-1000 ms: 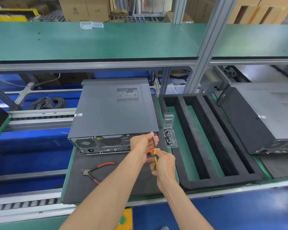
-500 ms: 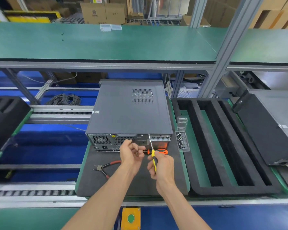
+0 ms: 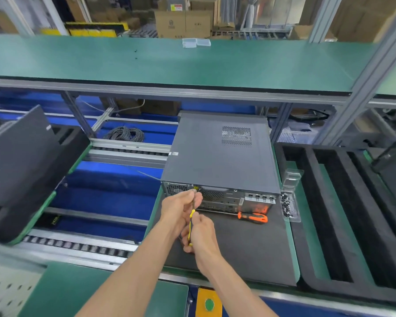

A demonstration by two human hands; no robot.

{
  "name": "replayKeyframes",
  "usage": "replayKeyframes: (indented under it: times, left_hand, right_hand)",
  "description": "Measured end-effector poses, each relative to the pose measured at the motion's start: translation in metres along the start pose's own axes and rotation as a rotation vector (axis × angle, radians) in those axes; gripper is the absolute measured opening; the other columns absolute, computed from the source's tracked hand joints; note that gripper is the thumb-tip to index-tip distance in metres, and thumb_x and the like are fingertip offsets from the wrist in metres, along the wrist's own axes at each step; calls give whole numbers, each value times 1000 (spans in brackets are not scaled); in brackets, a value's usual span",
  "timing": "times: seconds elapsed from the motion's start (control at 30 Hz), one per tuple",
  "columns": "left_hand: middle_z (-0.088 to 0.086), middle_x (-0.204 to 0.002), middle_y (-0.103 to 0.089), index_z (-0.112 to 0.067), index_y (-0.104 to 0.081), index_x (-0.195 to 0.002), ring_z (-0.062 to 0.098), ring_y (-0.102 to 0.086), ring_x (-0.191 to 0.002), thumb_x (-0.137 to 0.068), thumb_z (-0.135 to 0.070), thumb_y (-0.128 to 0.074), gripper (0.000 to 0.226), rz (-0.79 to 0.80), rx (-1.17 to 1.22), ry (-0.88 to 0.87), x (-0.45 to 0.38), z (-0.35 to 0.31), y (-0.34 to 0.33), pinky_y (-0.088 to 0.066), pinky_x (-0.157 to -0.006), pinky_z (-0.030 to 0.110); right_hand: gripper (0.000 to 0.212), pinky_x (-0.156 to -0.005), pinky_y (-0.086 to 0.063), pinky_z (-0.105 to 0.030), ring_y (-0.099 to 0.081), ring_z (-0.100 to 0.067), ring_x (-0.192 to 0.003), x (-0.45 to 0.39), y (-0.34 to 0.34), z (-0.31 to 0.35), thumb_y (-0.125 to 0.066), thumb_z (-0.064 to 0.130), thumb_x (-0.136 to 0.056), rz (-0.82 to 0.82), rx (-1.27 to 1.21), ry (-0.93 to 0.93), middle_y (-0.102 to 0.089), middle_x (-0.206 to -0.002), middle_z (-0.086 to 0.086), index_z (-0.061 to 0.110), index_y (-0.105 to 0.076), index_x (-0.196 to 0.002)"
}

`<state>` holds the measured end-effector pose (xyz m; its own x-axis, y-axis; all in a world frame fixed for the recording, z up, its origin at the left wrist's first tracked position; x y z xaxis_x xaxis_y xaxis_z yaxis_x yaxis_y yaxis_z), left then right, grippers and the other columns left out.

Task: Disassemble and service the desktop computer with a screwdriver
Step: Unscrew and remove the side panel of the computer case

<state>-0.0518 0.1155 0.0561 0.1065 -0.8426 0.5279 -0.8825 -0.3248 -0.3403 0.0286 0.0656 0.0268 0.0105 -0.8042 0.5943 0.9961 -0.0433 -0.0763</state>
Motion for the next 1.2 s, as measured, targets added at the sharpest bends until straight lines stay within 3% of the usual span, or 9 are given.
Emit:
replayKeyframes:
  times: [0.3,0.53,0.63,0.83,0.9,1.0,1.07,1.13,1.2]
  left_hand:
    - [13,-78,-59,16,-58,-122,12,-54,-47,-101,0,-50,28,-45,-46,7,-5,-8,4,-40,-42,20]
    - [14,-83,-68,7,-68,-115,14,-64,-56,-98,-1,-55,22,-110,-74,12,-11,-8,9,-45,-44,21]
    - [13,-82,-71,5,-68,-113,12,-66,-52,-98,-2,-57,20,-125,-77,26,-14,-8,12,-44,-40,19]
    - [12,-85,-77,-4,-73,-100,19,-77,-79,-92,-3,-68,9,-163,-126,30,-22,-14,20,-54,-49,24]
    - [12,-83,-77,-3,-73,-99,20,-77,-77,-92,-3,-68,8,-162,-140,38,-25,-14,21,-55,-51,27]
    - [13,-84,-77,-3,-73,-99,22,-77,-81,-93,-4,-68,8,-139,-105,72,-28,-9,19,-54,-81,37]
    - [13,-86,-77,-2,-72,-99,23,-76,-84,-93,-3,-66,8,-131,-86,92,-30,-7,17,-55,-90,42]
    - [16,-84,-76,3,-70,-100,24,-76,-81,-94,2,-64,9,-130,-49,103,-30,-8,15,-61,-77,38]
    - [18,-79,-75,7,-68,-97,25,-76,-74,-94,6,-62,7,-136,-13,112,-29,-12,14,-61,-59,31]
  right_hand:
    - [35,-40,-31,-19,-44,-12,-39,-5,-8,3,-31,33,-109,-34,47,8,-51,-51,3,12,-52,-90]
    - [36,-41,-28,-18,-43,-12,-40,-7,-8,7,-30,33,-109,-47,43,-26,-50,-53,1,14,-50,-86]
    - [35,-40,-26,-19,-43,-12,-40,-5,-10,3,-34,31,-109,-20,-121,-93,-54,-55,-1,10,-54,-89]
    - [33,-34,-22,-20,-41,-14,-42,-2,-25,0,-39,27,-108,103,-590,-222,-56,-61,-7,5,-59,-96]
    - [32,-36,-22,-21,-41,-14,-43,-3,-26,2,-38,25,-109,91,-533,-182,-55,-61,-7,3,-59,-97]
    - [33,-39,-23,-22,-41,-11,-43,-4,-19,5,-40,23,-107,-52,-283,-88,-56,-58,-3,4,-63,-93]
    - [33,-39,-33,-23,-47,-12,-47,-2,-14,8,-45,26,-105,-171,-139,-34,-61,-63,-4,9,-67,-86]
    - [31,-52,-52,-32,-60,-22,-65,1,-12,10,-51,30,-101,-268,-38,6,-69,-79,-8,16,-69,-80]
    - [27,-76,-59,-50,-65,-32,-85,3,-12,14,-57,32,-98,-337,31,43,-70,-87,-9,19,-67,-76]
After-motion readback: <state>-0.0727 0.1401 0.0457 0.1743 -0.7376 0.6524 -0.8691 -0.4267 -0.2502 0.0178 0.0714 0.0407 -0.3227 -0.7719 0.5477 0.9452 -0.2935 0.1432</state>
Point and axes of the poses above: each hand's wrist, its own x-axis away from the middle knuckle, its own y-axis out of the back of the hand, z = x × y, the point moved 8 cm from there along -x, towards the middle knuckle
